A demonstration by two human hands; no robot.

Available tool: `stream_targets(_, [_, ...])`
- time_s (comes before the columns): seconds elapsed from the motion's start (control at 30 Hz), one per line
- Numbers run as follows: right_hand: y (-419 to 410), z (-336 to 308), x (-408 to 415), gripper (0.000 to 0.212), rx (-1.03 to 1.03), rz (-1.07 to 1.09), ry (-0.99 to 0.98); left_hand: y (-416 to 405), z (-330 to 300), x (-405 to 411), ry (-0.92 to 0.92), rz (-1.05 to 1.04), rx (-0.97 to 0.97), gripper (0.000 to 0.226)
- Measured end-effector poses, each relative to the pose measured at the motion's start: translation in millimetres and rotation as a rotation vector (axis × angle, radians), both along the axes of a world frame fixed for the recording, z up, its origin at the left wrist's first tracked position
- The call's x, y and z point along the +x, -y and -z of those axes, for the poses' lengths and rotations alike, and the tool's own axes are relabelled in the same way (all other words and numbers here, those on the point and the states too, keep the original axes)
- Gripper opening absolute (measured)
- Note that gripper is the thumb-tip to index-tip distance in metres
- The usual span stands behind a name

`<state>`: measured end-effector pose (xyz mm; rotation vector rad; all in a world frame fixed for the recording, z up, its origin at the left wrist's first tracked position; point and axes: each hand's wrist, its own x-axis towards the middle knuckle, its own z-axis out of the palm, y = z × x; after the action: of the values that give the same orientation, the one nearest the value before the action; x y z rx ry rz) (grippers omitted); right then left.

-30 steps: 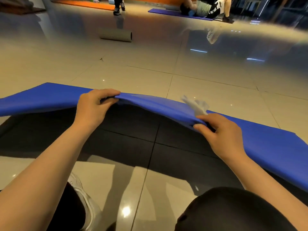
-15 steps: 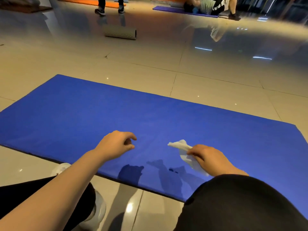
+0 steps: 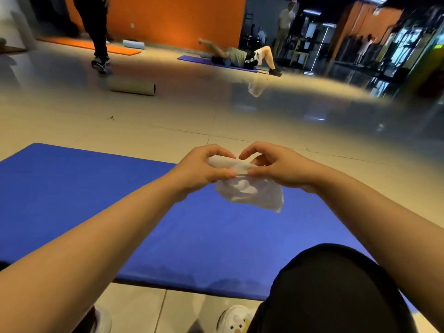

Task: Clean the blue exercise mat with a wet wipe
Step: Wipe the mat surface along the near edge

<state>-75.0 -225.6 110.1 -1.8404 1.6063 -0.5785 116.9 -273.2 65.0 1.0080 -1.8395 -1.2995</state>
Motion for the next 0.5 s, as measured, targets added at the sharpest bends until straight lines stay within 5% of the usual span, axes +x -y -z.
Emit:
stream_targets(0.13, [-21.0, -9.6, -1.5, 0.006, -0.029, 0.057, 0.045, -16.6, -39.1, -2.9, 0.099, 0.037, -0.103, 0.020])
stream_targets(0.27, [-37.6, 2.4, -4.0, 0.038, 0.034, 0.044, 0.097, -29.0, -62.2, -8.5, 0.319, 0.076, -0.228, 0.030])
stream_targets(0.33, [-42.7, 4.9, -6.2, 0.035, 0.027, 0.060, 0.124, -31.2, -62.8, -14.2, 0.379, 0.112, -0.226, 0.053])
stream_targets(0.43, [-42.5, 5.4, -14.0, 0.018, -0.035, 0.173, 0.217, -27.8, -51.5, -21.2, 0.316, 0.188, -0.107, 0.081])
stream_targets(0.5, [-40.9, 5.4, -22.6, 0.022, -0.056, 0.274, 0.289, -20.7, -35.8, -25.6, 0.244, 0.211, -0.057, 0.078])
